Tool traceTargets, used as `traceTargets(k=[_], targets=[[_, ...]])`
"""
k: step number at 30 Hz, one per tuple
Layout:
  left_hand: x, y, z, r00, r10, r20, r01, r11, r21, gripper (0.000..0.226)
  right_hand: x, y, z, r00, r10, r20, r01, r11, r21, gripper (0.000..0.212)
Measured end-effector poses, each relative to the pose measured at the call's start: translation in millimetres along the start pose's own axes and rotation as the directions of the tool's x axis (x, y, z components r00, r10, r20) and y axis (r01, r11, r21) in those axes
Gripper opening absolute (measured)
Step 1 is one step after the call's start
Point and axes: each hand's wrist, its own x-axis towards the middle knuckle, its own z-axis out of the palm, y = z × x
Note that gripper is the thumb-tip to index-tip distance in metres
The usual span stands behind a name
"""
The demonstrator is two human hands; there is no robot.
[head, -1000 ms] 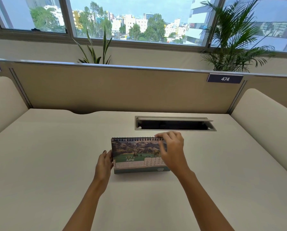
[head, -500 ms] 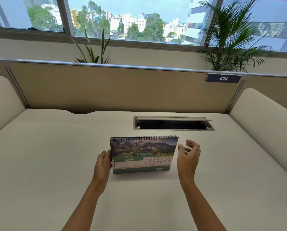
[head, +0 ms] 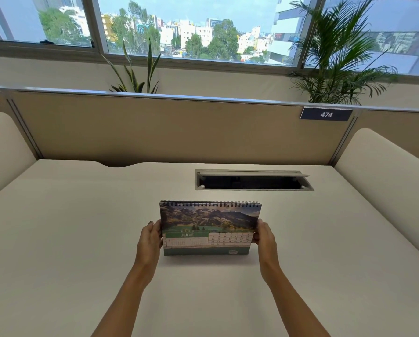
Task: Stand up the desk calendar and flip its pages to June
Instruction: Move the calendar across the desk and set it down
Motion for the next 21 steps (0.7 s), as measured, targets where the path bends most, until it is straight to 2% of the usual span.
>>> traceTargets(k=[13,21], targets=[[2,1,-4,0.999,0.011,-0.034,-0.012,0.999,-0.033,0.057,-3,9,3,0.996,-0.021,0.085,0.022,1.000,-0.014,0.054],[11,5,-16,0.995,0.045,-0.084,-0.050,0.997,-0.052,0.057,2,4,23,0.995,-0.022,0.102,0.021,1.000,0.006,0.046]])
